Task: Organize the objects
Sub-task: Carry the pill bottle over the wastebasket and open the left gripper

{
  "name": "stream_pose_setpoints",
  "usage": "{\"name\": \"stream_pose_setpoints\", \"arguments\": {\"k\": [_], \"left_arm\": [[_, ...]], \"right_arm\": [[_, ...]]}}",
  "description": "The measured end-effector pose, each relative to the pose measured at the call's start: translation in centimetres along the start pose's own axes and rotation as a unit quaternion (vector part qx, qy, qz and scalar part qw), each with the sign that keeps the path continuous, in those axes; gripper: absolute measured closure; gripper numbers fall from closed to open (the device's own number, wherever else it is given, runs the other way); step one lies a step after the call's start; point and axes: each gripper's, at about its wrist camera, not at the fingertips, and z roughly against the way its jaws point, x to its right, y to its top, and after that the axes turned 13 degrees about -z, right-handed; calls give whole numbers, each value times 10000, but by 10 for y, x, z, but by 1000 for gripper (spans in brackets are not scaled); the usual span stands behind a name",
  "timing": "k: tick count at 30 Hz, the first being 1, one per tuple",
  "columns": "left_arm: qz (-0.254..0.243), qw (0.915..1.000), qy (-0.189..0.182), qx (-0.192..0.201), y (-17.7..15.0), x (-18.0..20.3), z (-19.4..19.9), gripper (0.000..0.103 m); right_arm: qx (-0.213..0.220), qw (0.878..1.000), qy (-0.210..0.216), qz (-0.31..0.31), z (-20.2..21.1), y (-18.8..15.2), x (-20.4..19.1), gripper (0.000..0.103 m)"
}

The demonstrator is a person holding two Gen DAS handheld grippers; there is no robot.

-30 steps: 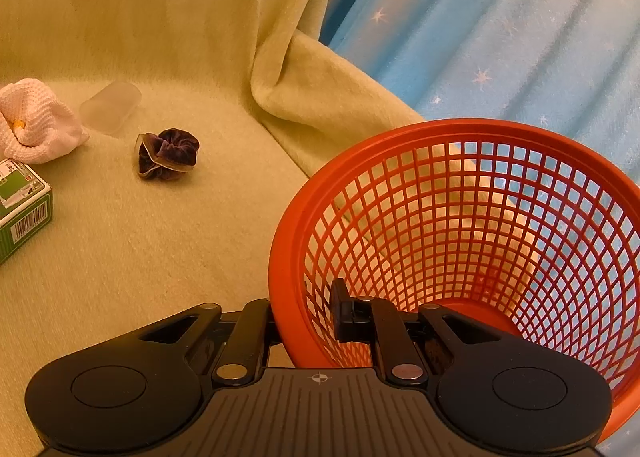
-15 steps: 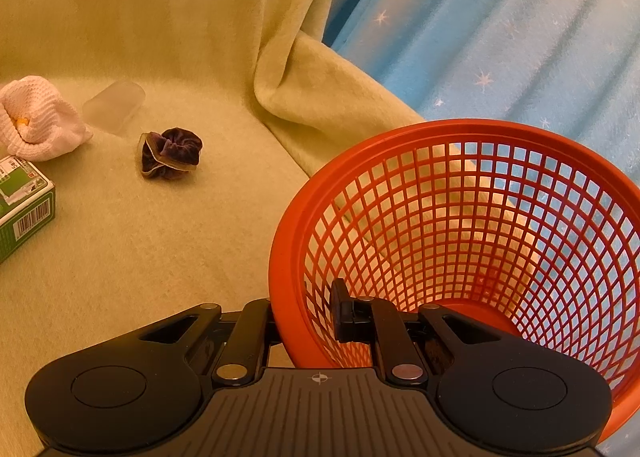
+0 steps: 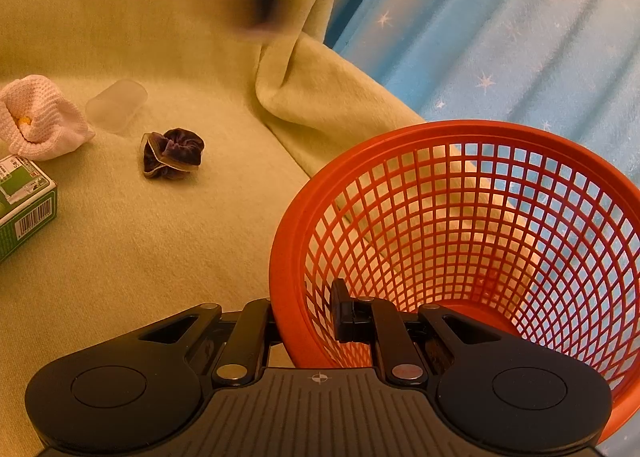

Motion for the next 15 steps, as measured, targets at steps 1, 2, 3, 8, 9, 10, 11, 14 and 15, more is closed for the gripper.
{"name": "stream_pose_setpoints", "arguments": {"k": [1, 2, 3, 8, 9, 10, 11, 14, 15], "left_arm": [[-155, 9998, -142, 55, 12, 6, -6, 62], [-283, 9992, -274, 99, 22, 11, -12, 62], [-361, 9984, -416, 137, 32, 15, -20, 61], [-399, 9977, -448, 302, 50, 26, -39, 38], [-343, 9982, -359, 323, 47, 25, -35, 38], [-256, 9987, -286, 325, 43, 19, -32, 38], [-135, 9993, -192, 302, 36, 13, -28, 38], [309, 9989, 335, 144, 2, -16, -7, 37], [496, 9973, 540, 80, -13, -26, 2, 35]], "right_arm": [[3, 10000, 3, -10, 0, 0, 0, 95], [6, 10000, 5, -19, 0, 1, 0, 95], [10, 10000, 6, -27, 0, 1, 1, 95], [7, 10000, 16, -25, -1, 1, 0, 95], [1, 10000, 19, -23, -2, 1, -1, 95], [4, 10000, 15, -21, -3, 2, -1, 95], [-1, 10000, 8, -22, -3, 2, -1, 95], [1, 10000, 15, -22, -4, 2, -1, 95], [4, 10000, 18, -33, -4, 2, 0, 95]]}}
